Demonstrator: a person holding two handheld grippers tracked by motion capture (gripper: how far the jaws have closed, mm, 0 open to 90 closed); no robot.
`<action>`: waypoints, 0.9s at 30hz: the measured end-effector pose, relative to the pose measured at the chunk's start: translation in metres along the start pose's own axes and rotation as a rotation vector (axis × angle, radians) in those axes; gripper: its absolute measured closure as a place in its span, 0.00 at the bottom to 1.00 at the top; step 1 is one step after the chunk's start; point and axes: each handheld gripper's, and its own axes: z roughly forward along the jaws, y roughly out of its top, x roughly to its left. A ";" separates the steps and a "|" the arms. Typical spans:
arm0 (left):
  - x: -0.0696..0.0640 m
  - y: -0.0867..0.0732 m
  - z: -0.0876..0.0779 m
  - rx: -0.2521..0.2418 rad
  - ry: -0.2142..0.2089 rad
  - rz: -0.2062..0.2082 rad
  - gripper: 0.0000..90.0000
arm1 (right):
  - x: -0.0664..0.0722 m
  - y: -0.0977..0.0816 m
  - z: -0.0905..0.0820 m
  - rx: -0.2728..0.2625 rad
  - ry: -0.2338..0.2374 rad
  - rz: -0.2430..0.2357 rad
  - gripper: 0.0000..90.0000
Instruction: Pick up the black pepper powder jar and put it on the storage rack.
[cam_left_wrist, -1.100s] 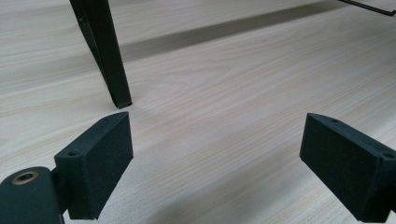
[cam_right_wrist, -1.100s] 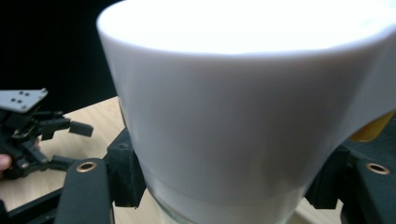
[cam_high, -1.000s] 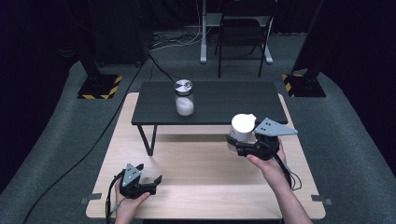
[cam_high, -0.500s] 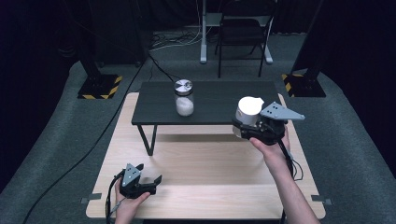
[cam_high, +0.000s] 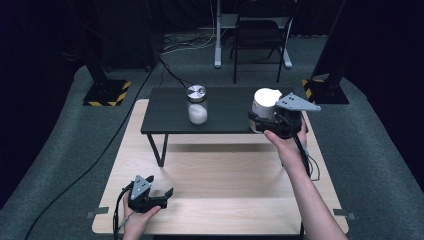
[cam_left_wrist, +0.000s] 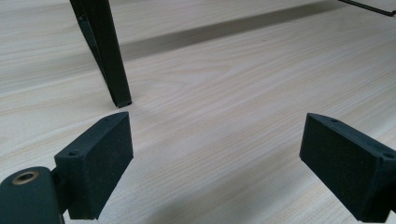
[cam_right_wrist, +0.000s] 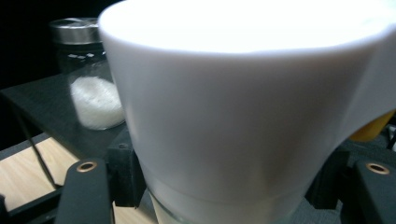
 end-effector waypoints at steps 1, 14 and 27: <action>0.000 0.000 0.000 0.000 0.000 0.000 0.10 | 0.001 0.002 0.004 0.000 -0.017 0.002 0.34; 0.000 0.000 0.000 0.000 -0.002 0.002 0.10 | -0.003 0.009 0.029 0.030 -0.072 0.050 0.34; 0.000 0.000 0.000 -0.001 0.000 0.005 0.10 | -0.015 0.011 0.037 0.065 -0.034 0.064 0.21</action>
